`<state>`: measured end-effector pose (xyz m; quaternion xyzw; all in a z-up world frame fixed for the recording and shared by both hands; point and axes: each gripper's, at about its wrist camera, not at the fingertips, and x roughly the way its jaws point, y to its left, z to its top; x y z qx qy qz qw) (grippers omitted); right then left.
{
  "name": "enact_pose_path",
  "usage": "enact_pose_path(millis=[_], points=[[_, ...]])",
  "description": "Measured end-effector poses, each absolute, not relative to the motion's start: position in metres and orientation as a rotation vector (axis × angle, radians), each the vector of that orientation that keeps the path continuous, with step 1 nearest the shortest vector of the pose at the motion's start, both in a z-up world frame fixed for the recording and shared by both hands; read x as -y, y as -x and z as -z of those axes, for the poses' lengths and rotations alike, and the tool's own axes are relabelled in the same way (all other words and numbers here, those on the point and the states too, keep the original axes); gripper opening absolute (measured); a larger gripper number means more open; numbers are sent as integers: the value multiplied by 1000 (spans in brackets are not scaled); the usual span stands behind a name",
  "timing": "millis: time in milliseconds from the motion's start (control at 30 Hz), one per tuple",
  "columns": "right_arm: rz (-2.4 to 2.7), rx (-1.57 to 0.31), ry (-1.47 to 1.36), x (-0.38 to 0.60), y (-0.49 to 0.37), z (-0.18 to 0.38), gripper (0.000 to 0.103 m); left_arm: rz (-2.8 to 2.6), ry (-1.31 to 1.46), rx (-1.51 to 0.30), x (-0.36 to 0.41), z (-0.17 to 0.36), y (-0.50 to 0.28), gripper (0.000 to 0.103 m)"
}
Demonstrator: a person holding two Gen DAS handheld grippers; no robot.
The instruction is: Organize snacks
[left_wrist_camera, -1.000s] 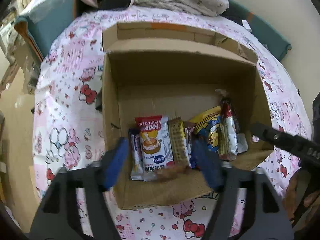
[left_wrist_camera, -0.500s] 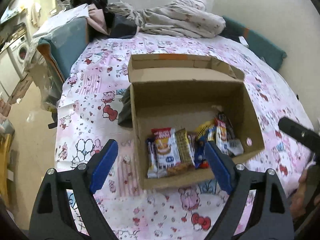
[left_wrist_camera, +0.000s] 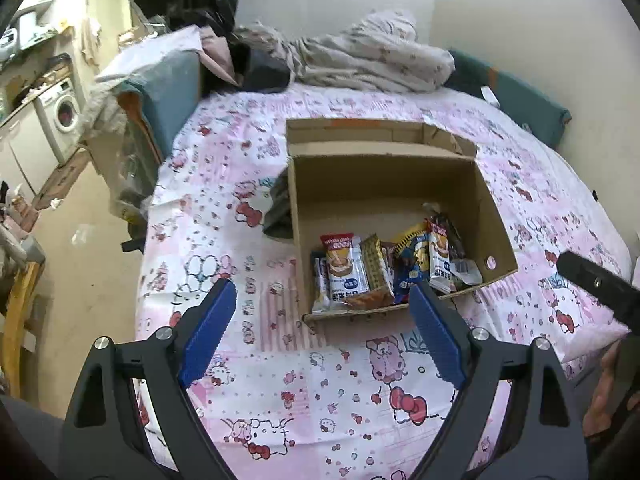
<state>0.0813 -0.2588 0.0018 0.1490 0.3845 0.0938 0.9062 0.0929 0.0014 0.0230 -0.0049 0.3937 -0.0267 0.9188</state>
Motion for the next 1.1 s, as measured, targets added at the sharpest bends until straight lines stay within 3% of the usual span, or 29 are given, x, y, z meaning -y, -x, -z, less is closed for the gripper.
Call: enact_pose_path(millis=[467, 567, 1100], points=[[-160, -753, -197, 241, -63, 1, 100, 5, 23, -737, -3, -25, -72, 87], [-146, -750, -194, 239, -65, 2, 100, 9, 11, -715, 0, -28, -71, 103], [-148, -752, -175, 231, -68, 5, 100, -30, -5, -723, -2, -23, -73, 103]])
